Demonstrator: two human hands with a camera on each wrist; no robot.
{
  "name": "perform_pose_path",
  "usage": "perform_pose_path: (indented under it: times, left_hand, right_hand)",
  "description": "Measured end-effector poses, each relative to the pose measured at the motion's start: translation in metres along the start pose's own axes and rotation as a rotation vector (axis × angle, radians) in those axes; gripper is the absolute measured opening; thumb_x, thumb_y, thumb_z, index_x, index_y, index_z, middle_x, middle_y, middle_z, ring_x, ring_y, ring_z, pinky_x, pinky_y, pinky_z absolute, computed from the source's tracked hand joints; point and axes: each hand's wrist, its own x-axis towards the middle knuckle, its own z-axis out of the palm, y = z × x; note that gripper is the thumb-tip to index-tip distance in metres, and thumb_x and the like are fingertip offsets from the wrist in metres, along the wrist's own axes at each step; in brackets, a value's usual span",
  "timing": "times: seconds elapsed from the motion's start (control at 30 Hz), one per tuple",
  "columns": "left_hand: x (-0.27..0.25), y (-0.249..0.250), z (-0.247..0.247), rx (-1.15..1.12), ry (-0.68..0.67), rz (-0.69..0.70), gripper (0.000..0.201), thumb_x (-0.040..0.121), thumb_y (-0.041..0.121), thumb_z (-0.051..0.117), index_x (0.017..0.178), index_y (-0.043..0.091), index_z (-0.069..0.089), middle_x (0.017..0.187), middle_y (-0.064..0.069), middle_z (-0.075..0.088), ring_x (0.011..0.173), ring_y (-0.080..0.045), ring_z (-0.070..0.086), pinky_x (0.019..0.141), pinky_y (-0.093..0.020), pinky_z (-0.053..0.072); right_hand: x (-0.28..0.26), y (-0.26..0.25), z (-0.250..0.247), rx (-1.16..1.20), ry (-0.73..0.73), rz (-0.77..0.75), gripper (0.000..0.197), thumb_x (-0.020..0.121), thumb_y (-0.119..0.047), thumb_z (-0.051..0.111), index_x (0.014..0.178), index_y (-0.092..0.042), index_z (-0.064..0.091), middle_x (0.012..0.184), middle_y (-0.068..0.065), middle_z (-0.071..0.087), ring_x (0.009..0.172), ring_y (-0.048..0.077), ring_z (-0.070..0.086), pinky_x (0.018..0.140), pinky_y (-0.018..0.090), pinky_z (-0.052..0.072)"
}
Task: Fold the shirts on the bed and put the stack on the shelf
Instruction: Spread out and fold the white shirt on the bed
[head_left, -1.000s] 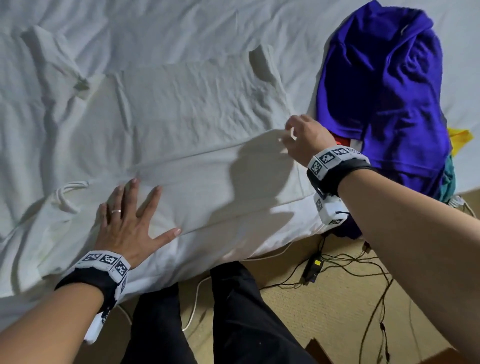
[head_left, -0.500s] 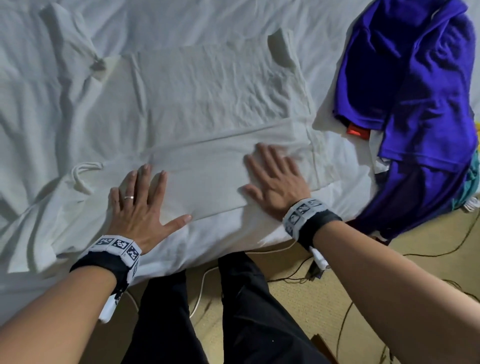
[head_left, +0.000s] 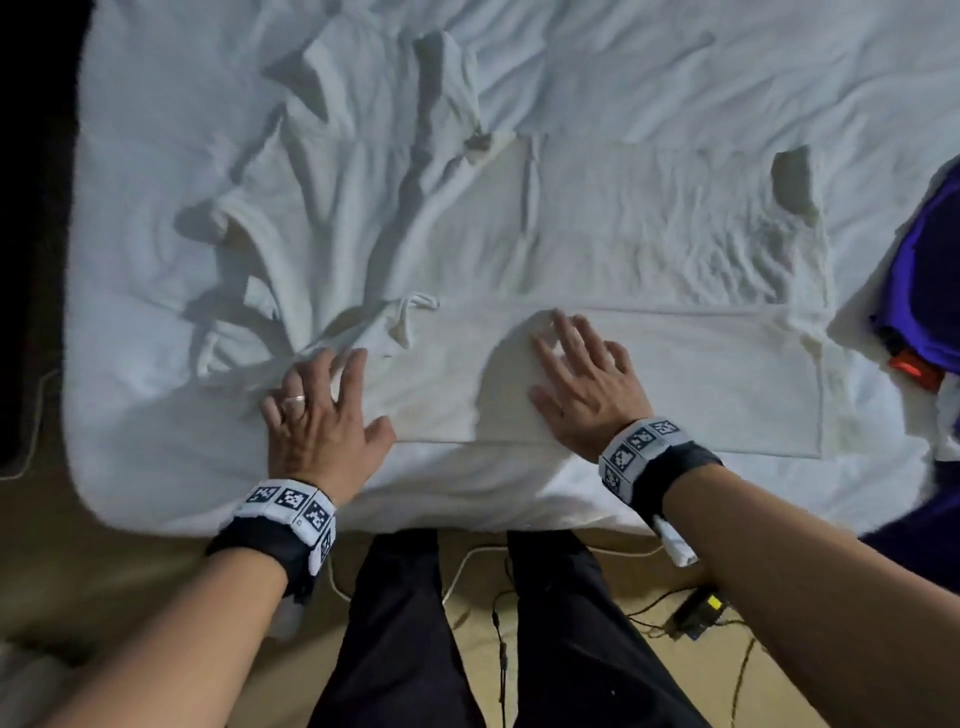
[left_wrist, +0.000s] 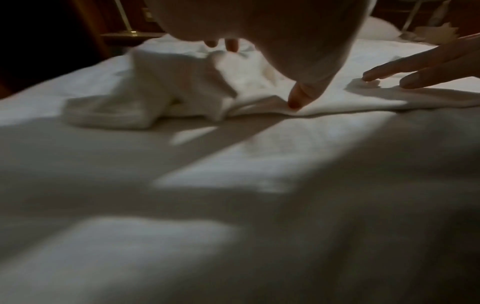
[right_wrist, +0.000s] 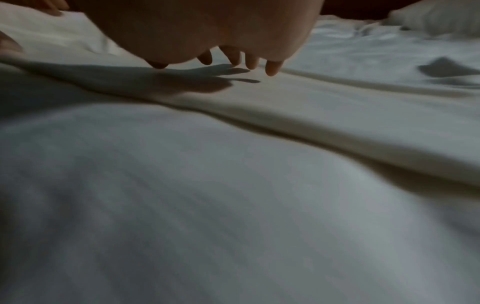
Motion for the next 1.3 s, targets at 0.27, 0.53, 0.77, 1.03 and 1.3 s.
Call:
perform_pose_path:
  times: [0.27, 0.53, 0.77, 1.03, 1.3]
  left_hand:
    - [0.059, -0.074, -0.038, -0.176, -0.291, 0.158, 0.019, 0.090, 0.018, 0.056, 0.105, 0.018, 0.066, 0.096, -0.005, 0.066, 0.081, -0.033, 0.063, 0.068, -0.036, 0.047]
    - [0.127, -0.102, -0.053, -0.620, 0.432, -0.112, 0.032, 0.088, 0.016, 0.056, 0.120, 0.016, 0.064, 0.118, -0.006, 0.063, 0.105, -0.028, 0.060, 0.087, -0.035, 0.045]
    - [0.098, -0.140, -0.029, -0.547, 0.131, -0.280, 0.042, 0.091, 0.045, 0.058, 0.123, 0.017, 0.055, 0.119, -0.011, 0.055, 0.112, -0.034, 0.052, 0.092, -0.045, 0.045]
    - [0.034, -0.172, 0.005, -0.591, -0.147, -0.346, 0.031, 0.095, 0.038, 0.061, 0.108, 0.010, 0.059, 0.105, -0.016, 0.055, 0.103, -0.037, 0.053, 0.089, -0.046, 0.044]
    - [0.026, -0.176, 0.000, -0.908, -0.100, -0.420, 0.033, 0.095, 0.030, 0.067, 0.072, 0.020, 0.044, 0.074, 0.000, 0.050, 0.072, -0.022, 0.047, 0.064, -0.031, 0.035]
  right_hand:
    - [0.044, -0.084, 0.017, 0.019, -0.023, 0.037, 0.064, 0.099, -0.055, 0.025, 0.156, -0.034, 0.007, 0.166, 0.003, -0.006, 0.152, 0.029, -0.002, 0.117, 0.052, 0.014]
    - [0.043, -0.098, 0.011, -0.013, -0.028, 0.113, 0.063, 0.099, -0.052, 0.031, 0.155, -0.033, 0.012, 0.166, 0.003, -0.001, 0.152, 0.029, 0.003, 0.118, 0.052, 0.017]
    - [0.091, -0.143, -0.037, 0.006, 0.221, 0.028, 0.049, 0.084, -0.038, 0.054, 0.127, -0.015, 0.050, 0.126, 0.011, 0.049, 0.103, 0.034, 0.052, 0.083, 0.046, 0.047]
    - [0.168, -0.162, -0.072, -0.118, 0.113, -0.279, 0.018, 0.086, -0.020, 0.060, 0.097, -0.008, 0.069, 0.098, 0.011, 0.065, 0.091, 0.035, 0.060, 0.076, 0.042, 0.050]
    - [0.199, -0.127, -0.104, 0.315, 0.278, 0.400, 0.024, 0.097, -0.022, 0.048, 0.109, -0.009, 0.064, 0.102, 0.015, 0.067, 0.094, 0.033, 0.059, 0.074, 0.029, 0.038]
